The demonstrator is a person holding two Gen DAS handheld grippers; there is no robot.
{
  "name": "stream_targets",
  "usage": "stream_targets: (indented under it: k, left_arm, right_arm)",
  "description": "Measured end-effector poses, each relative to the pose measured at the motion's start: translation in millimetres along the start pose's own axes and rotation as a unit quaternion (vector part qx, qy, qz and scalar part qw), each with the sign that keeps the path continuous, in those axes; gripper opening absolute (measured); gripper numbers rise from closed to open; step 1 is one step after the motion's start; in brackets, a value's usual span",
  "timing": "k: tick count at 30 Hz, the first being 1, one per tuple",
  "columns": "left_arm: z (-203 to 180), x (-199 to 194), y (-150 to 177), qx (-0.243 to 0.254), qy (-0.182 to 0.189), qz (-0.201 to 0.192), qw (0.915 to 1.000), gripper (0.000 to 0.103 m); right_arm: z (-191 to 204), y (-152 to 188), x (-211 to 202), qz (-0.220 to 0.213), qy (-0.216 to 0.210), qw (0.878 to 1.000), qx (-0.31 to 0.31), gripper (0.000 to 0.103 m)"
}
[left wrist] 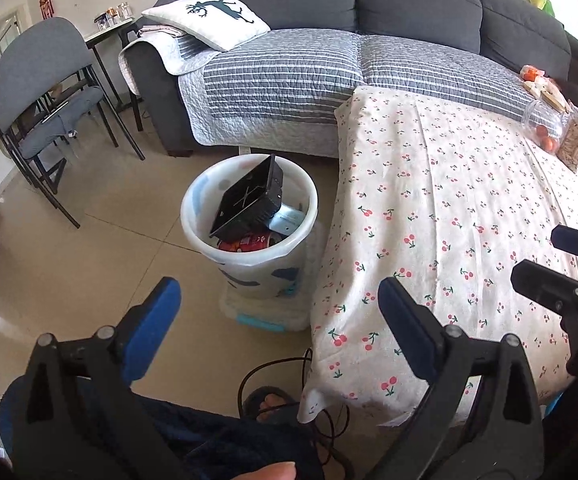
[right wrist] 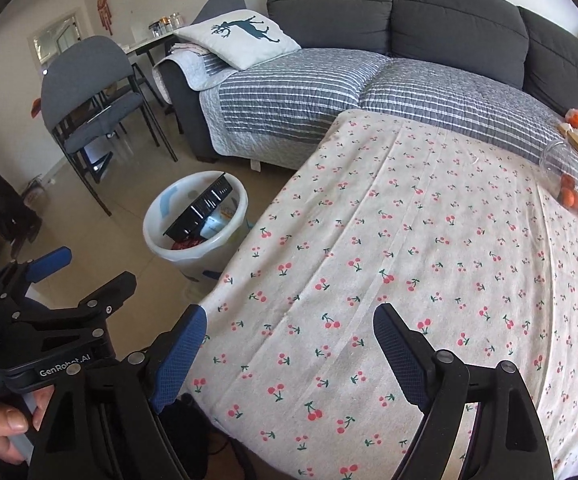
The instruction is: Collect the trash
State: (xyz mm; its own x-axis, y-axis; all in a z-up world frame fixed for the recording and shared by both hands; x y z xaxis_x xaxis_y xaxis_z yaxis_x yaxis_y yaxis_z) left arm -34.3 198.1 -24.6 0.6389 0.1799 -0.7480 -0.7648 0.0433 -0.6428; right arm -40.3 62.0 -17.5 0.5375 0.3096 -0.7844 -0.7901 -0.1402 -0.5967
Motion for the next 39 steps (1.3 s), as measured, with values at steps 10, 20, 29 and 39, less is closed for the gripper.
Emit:
stream_targets:
  k: [10, 20, 29, 39]
  left_arm:
    - [-2.7, -1.4, 0.3, -0.003, 0.018, 0.0, 0.9998, 0.099]
    - [-4.4, -1.4, 0.0, -0.003, 0.024, 0.004, 0.9997, 0.099]
    - [-5.2, -2.1, 0.2, -0.003, 0.024, 0.003, 0.9997, 0.099]
    - [-6.4, -1.9, 0.1, -0.004, 0.027, 0.004, 0.9996, 0.099]
  right_arm:
    - [-1.3, -0.4, -0.7, -0.003, 0.007, 1.0, 0.0, 0.087]
    - [-2.7, -0.5, -1.0, -0.002, 0.014, 1.0, -0.002, 0.087]
    - [-3.2, -0.8, -0.6, -0.001, 0.015, 1.0, -0.001, 0.087]
    - [-3.1, -0.1, 0.1, -0.002, 0.019, 1.0, -0.003, 0.087]
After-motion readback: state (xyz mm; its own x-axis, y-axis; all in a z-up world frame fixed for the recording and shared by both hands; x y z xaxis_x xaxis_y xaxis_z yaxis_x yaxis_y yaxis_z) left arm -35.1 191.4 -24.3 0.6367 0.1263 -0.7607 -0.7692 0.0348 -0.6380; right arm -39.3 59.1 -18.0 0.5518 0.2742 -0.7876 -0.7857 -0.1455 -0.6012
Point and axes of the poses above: each gripper's, at about its wrist camera, not at the fingertips, and x roughly the way its jaws point, z to its left, y to its underside, the point moved 7 cm from there along x, roughly the way its jaws point, and after that the axes turned 4 degrees about -y, right-handed, at the moved point
